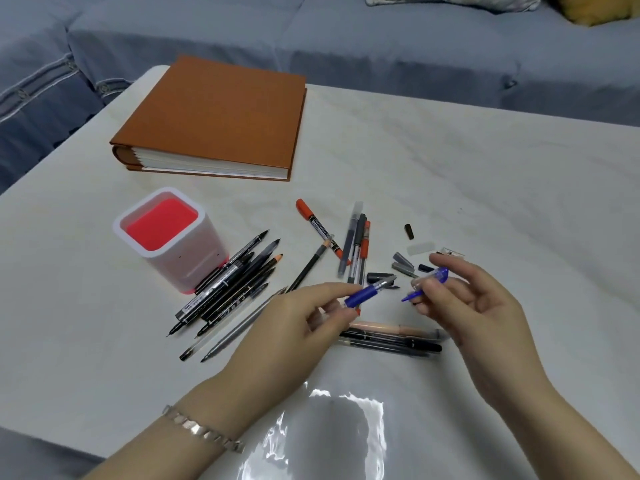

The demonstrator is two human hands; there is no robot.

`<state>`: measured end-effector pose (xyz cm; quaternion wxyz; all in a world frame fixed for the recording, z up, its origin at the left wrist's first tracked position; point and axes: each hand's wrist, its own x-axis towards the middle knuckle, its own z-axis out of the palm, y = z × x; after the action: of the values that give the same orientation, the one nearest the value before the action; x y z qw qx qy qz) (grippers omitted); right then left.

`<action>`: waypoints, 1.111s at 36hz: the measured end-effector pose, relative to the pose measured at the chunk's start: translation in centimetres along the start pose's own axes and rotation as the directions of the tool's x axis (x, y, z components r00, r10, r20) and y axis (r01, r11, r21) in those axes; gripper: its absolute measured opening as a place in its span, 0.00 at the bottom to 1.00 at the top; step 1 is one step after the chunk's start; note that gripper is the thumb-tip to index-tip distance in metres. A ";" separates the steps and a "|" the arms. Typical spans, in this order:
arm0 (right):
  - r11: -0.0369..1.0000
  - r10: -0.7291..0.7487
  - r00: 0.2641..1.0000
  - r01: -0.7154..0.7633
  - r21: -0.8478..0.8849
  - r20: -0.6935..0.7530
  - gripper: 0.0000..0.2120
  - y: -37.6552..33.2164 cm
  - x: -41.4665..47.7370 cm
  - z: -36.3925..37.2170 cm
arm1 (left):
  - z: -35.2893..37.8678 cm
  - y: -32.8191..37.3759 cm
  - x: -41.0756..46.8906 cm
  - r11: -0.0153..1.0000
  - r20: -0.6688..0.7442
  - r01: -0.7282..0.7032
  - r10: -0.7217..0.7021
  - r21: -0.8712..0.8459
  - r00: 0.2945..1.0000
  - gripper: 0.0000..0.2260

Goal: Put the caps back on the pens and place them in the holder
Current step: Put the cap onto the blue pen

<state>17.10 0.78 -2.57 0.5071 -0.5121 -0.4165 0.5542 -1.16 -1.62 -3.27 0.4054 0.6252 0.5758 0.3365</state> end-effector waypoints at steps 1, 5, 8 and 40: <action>1.000 0.014 1.000 -0.014 0.011 -0.008 0.11 -0.1 -0.2 -0.1 | 0.1 0.0 0.0 1.000 0.001 -0.005 0.005 0.026 1.000 0.12; 1.000 0.008 1.000 -0.007 0.020 -0.030 0.11 -0.4 -0.6 -0.2 | 0.2 0.0 -0.3 0.996 0.010 -0.013 0.012 0.083 1.000 0.11; 1.000 -0.013 1.000 0.013 0.005 -0.026 0.12 -0.7 -0.6 -0.2 | 0.2 0.1 -0.4 0.995 0.019 -0.021 0.019 0.093 1.000 0.11; 0.853 0.074 0.941 0.112 -0.510 0.331 0.13 2.7 1.4 0.5 | 0.9 -1.4 -0.7 0.962 0.071 0.256 -0.263 0.094 0.962 0.09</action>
<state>16.32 1.82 -5.33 0.2755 -0.5229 -0.6370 0.4949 -1.03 -2.38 -4.89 0.4428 0.5745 0.6489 0.2296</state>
